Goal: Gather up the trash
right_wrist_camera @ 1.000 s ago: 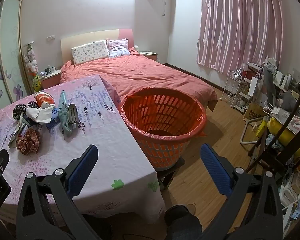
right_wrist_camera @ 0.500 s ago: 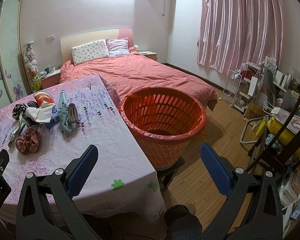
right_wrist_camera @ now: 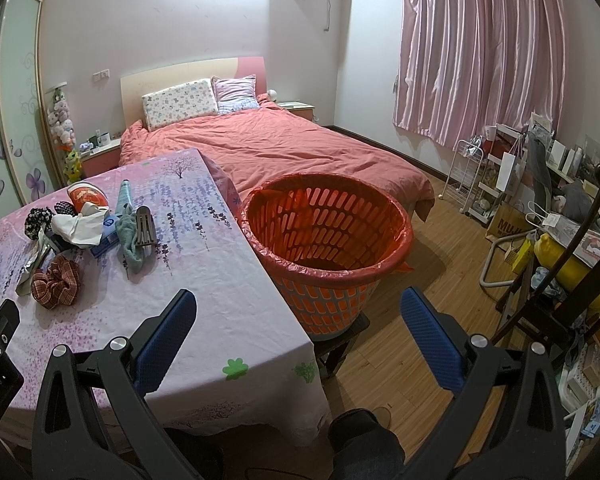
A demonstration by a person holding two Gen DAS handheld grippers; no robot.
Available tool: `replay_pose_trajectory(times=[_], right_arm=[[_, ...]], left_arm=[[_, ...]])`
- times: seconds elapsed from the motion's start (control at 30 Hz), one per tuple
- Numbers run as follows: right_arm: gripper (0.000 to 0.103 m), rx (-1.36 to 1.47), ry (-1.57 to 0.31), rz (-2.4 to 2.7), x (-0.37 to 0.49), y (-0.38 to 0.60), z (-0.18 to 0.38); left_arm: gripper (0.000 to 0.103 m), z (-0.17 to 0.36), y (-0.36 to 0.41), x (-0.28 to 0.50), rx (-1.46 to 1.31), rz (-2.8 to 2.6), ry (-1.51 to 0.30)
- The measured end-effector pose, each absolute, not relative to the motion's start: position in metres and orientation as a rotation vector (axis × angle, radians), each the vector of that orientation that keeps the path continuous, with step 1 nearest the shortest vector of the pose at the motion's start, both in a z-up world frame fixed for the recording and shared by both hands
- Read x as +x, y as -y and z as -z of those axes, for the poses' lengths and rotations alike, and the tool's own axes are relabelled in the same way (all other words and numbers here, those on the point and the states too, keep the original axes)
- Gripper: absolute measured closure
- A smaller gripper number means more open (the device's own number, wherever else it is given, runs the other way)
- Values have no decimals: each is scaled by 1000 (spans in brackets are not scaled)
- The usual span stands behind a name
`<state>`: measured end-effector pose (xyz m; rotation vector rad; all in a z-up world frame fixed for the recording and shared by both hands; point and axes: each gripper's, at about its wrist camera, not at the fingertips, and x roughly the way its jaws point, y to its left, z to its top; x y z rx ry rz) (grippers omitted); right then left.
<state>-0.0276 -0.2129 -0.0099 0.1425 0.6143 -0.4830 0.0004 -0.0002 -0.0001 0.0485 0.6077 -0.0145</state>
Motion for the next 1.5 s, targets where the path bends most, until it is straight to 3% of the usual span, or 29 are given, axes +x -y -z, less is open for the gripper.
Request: replay_pose_trajectory(times=[1.5], right_arm=[[2,143,-618,484,-25,213,11]], left_arm=[[3,5,5,-1,49,14,-620]])
